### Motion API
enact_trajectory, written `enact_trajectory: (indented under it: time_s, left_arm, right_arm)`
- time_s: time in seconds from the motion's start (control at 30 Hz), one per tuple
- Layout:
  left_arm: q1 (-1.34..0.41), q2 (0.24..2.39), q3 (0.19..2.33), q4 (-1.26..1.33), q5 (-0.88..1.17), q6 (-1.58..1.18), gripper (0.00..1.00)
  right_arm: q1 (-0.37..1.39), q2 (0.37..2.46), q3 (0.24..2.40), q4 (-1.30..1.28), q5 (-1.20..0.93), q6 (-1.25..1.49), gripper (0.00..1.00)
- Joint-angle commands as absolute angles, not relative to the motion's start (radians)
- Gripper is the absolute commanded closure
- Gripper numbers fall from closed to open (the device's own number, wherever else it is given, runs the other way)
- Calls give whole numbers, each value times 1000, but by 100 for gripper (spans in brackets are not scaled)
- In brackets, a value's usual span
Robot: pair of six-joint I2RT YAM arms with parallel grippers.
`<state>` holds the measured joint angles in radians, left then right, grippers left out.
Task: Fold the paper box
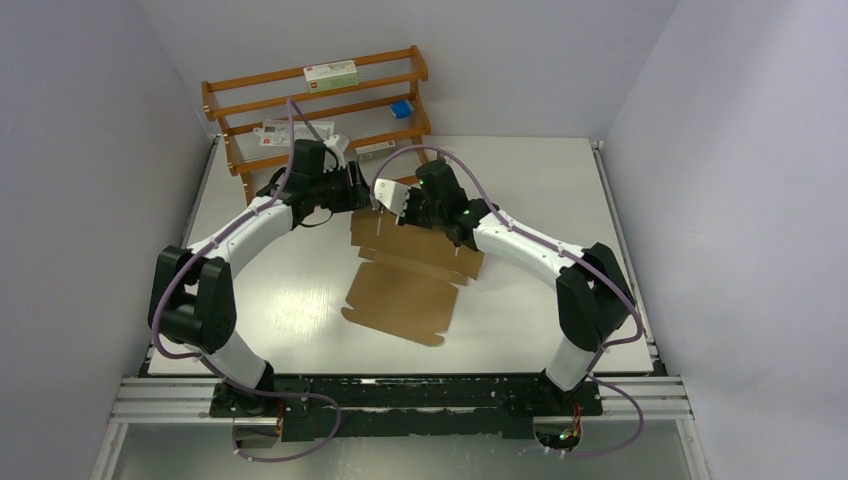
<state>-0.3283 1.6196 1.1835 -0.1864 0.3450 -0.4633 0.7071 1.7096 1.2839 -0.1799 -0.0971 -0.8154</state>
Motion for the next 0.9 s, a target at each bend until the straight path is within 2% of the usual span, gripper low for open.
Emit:
enact_trajectory:
  time_s: [0.0, 0.2, 0.3, 0.5, 0.73, 0.87]
  left_arm:
    - [-328, 1627, 1193, -224, 357, -420, 45]
    - [-324, 1598, 1224, -240, 250, -269, 38]
    - [-306, 1592, 1221, -212, 286, -255, 35]
    - [-220, 1587, 1124, -13, 524, -496, 32]
    - [-215, 1622, 1101, 124, 616, -753, 31]
    - [-215, 1631, 1088, 130, 620, -803, 31]
  right_arm:
    - [711, 1664, 1282, -132, -97, -814, 100]
    - [709, 1671, 1284, -142, -102, -825, 100]
    - [710, 1670, 1282, -140, -106, -831, 100]
    - [712, 1674, 1295, -147, -107, -834, 100]
    - [712, 1678, 1295, -139, -109, -831, 100]
    - [712, 1678, 1293, -137, -109, -832, 100]
